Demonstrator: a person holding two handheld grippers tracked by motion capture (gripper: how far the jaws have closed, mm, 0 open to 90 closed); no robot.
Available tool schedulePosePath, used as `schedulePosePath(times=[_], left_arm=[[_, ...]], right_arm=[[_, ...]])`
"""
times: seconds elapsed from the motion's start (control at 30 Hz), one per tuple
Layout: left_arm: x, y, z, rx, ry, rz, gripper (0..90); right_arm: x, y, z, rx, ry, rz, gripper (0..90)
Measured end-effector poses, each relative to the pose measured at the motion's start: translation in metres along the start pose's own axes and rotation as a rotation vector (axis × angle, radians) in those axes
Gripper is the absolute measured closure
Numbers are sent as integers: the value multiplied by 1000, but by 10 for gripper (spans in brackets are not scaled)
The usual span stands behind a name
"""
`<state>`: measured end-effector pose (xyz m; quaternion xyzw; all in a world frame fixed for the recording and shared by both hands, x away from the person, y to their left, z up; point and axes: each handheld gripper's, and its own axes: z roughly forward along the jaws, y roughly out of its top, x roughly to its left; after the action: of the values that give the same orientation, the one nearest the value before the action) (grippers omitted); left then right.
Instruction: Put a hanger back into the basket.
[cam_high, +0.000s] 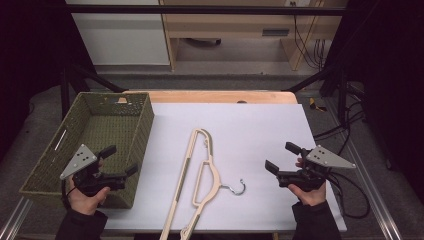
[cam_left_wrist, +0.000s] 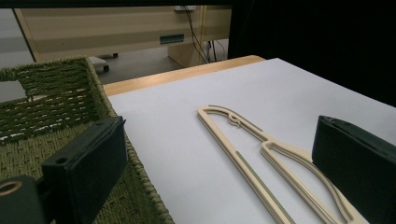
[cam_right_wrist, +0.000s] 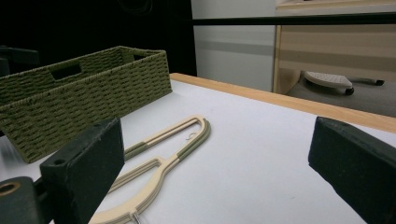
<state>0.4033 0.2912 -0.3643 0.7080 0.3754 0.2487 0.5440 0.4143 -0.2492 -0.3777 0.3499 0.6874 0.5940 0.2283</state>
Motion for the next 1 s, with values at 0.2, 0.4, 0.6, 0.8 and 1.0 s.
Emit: schedulePosePath(times=[0.2,0.4,0.6,0.8,1.0], left_arm=[[-3,1,0,10,1,6,35],[-6,0,4,25,-5,22,35],[-7,-2,7,36,-7,23,34],[-10,-1,8,37,-12,29,34],[-11,-1,8,43,-13,36,34]], right_arm=[[0,-2,4,14,10,14,68],[4,-2,14,52,26,-2,93],[10,-6,30,109,64,-17,100],[20,-10,46,161,93,-44,112],[27,-17,65,241,141,-65,172]])
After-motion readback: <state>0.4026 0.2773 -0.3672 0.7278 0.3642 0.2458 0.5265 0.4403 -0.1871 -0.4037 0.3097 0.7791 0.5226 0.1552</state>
